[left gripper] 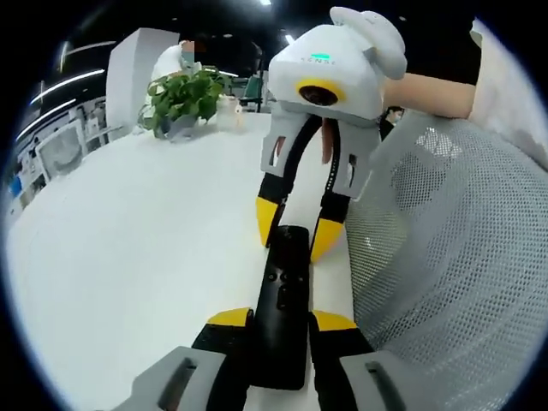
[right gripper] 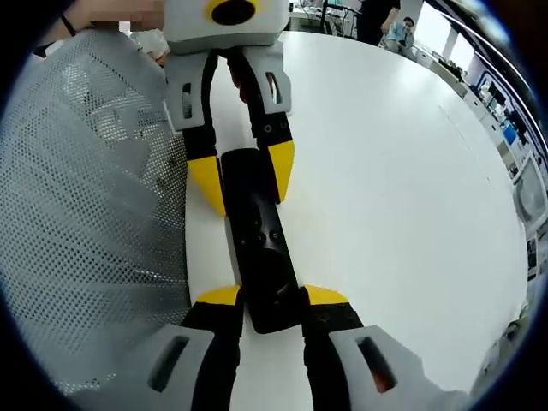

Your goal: Press the specified remote control buttons in sequence, fully releasing each button before pressing the next.

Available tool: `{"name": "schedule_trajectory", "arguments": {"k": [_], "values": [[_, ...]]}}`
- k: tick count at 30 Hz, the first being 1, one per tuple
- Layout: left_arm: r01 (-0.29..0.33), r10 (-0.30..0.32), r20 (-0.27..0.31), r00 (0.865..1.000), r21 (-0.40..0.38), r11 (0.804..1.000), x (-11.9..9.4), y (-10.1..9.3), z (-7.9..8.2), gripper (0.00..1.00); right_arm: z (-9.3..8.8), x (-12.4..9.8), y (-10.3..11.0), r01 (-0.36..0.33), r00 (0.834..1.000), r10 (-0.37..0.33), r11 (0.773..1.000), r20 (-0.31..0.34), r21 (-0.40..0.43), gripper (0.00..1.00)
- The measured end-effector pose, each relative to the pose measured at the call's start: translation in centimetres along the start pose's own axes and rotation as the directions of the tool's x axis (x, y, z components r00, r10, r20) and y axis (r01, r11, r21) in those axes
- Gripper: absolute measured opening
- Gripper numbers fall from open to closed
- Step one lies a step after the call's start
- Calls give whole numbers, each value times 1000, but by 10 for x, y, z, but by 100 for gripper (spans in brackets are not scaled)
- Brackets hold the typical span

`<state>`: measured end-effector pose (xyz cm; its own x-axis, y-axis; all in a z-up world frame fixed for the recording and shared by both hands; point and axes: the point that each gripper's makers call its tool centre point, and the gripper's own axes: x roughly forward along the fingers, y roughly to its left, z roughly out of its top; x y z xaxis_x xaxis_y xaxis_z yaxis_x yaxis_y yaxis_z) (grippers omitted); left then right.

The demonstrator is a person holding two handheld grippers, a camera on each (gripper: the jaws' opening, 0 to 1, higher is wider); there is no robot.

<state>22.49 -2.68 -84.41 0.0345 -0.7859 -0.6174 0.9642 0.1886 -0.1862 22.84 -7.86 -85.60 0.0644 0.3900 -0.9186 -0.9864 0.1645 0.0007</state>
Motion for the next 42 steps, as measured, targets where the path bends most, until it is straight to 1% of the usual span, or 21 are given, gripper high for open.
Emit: {"name": "schedule_trajectory", "arguments": {"k": [3,7,8,12,14,16,18,20,21,22,24,25,29,31,35,37,38,39,40,41,42], "values": [[-1,2,16,1000,-40,999,0,3,3,27,0,0,0,0,1000,0,1000,11,9,26],[-8,9,11,1000,-73,997,0,4,3,30,0,0,-1,0,1000,0,1000,20,19,26],[-1,2,9,1000,-88,996,0,2,4,31,0,0,-1,0,1000,0,1000,22,22,26],[-5,7,20,1000,-96,995,0,2,8,44,0,0,-2,-2,1000,1,1000,26,29,26],[-16,20,38,999,-99,995,-2,5,13,49,0,0,-2,-3,1000,2,999,26,32,26],[-31,40,72,997,-116,993,-6,10,20,54,1,0,-2,-3,1000,2,999,28,39,26],[-50,68,116,991,-147,988,-11,16,29,58,1,0,-2,-5,999,4,999,32,49,26],[-62,95,154,984,-207,976,-18,23,37,60,1,0,-3,-12,999,9,997,42,70,26],[-78,115,168,979,-208,975,-21,27,40,62,1,0,-3,-14,999,10,997,45,77,26],[-108,146,188,971,-198,974,-26,34,45,63,1,0,-3,-17,999,13,996,49,86,26],[-137,181,222,958,-201,970,-33,40,53,67,2,0,-3,-17,999,13,996,50,87,26],[-143,191,234,953,-206,968,-36,42,56,69,1,0,-3,-17,999,12,996,49,85,26],[-175,239,296,925,-226,958,-49,51,72,75,2,1,-2,-16,999,12,996,46,86,26],[-190,256,312,915,-227,955,-54,54,77,79,2,0,-2,-17,999,13,996,48,89,26],[-215,281,331,901,-223,951,-60,58,85,83,2,0,-2,-14,998,9,995,54,99,26],[-219,294,363,884,-234,947,-66,60,93,84,2,0,-2,-14,999,9,995,54,99,26],[-216,308,392,867,-261,941,-71,63,100,85,1,0,-2,-15,998,9,995,54,101,26],[-211,316,411,855,-279,937,-75,64,105,86,1,0,-2,-15,998,10,995,54,103,26],[-207,324,433,841,-295,933,-79,67,110,88,1,0,-2,-16,998,10,995,54,103,26],[-206,335,457,824,-310,928,-85,69,115,89,2,0,-2,-16,998,10,995,54,103,26],[-209,351,482,803,-324,923,-91,72,121,92,2,0,-2,-16,998,10,995,54,101,26]]}}
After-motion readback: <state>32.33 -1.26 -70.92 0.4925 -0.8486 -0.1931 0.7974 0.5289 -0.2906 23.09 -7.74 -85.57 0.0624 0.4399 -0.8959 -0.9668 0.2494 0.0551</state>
